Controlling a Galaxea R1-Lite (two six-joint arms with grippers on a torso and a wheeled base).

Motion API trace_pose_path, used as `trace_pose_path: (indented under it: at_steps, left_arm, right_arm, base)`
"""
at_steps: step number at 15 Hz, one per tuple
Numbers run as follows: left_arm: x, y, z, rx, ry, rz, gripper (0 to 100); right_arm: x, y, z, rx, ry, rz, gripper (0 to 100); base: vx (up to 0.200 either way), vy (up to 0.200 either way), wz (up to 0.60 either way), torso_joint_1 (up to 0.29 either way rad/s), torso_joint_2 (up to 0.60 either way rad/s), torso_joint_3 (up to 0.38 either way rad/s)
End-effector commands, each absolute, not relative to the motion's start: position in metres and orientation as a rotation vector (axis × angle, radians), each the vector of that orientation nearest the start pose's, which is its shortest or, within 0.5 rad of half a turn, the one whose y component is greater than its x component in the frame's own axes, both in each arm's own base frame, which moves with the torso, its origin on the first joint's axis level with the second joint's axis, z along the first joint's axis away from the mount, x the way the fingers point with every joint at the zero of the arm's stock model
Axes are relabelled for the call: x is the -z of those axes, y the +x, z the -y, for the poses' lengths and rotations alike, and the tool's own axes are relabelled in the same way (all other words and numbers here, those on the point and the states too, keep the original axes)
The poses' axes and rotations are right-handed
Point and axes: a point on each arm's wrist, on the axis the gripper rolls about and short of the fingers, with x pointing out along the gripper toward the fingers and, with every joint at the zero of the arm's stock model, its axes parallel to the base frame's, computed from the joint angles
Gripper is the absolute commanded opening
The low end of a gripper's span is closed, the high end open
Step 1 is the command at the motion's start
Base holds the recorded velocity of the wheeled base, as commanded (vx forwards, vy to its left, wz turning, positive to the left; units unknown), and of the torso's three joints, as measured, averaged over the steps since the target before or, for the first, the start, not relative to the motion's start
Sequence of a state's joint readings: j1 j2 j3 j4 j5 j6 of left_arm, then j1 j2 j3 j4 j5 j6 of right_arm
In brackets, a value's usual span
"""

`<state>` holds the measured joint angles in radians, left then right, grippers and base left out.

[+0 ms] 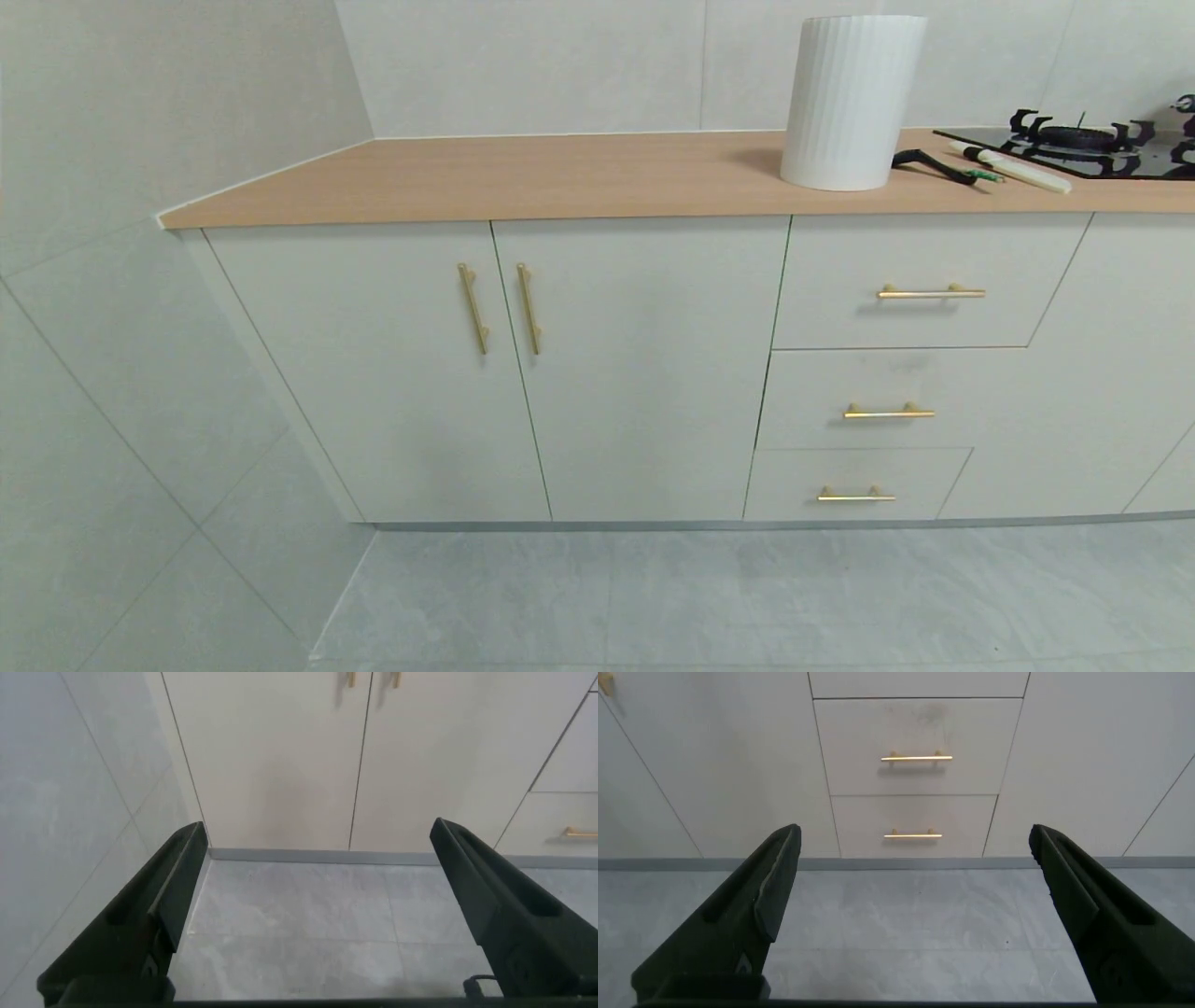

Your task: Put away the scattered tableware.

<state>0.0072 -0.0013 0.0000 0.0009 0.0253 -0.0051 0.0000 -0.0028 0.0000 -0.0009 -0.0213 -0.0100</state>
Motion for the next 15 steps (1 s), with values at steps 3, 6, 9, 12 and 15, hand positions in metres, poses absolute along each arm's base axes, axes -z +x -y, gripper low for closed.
trace_pose_path:
  at_steps: [3, 6, 9, 12, 15]
  left_arm:
    - [-0.0755, -0.0228, -0.0004, -0.034, -0.003, 0.000, 100]
    - [-0.0755, -0.0228, -0.0004, -0.034, 0.000, 0.000, 100]
    - [-0.0755, -0.0228, -0.0004, -0.032, 0.020, 0.000, 100]
    - [-0.0755, -0.0228, -0.0004, -0.032, 0.018, 0.000, 100]
    - [-0.0755, -0.0228, -0.0004, -0.032, 0.011, 0.000, 100]
  right_arm:
    - [-0.0755, -0.0228, 0.0005, 0.021, -0.011, 0.000, 100]
    - [-0.0755, -0.0228, 0.0005, 0.021, -0.008, 0.000, 100]
    - [-0.0755, -0.0228, 0.0005, 0.021, -0.008, 0.000, 100]
    - [-0.0755, -0.0228, 0.0005, 0.021, -0.005, 0.000, 100]
    - [-0.0755, -0.0228, 0.0005, 0.021, -0.005, 0.000, 100]
  base:
    - [0.000, 0.000, 0.00, 0.000, 0.00, 0.000]
    - [0.000, 0.000, 0.00, 0.000, 0.00, 0.000]
    - [0.000, -0.133, 0.00, 0.008, 0.00, 0.002]
    - [0.000, -0.200, 0.00, 0.009, 0.00, 0.004]
    - [0.000, -0.067, 0.00, -0.001, 0.00, 0.002]
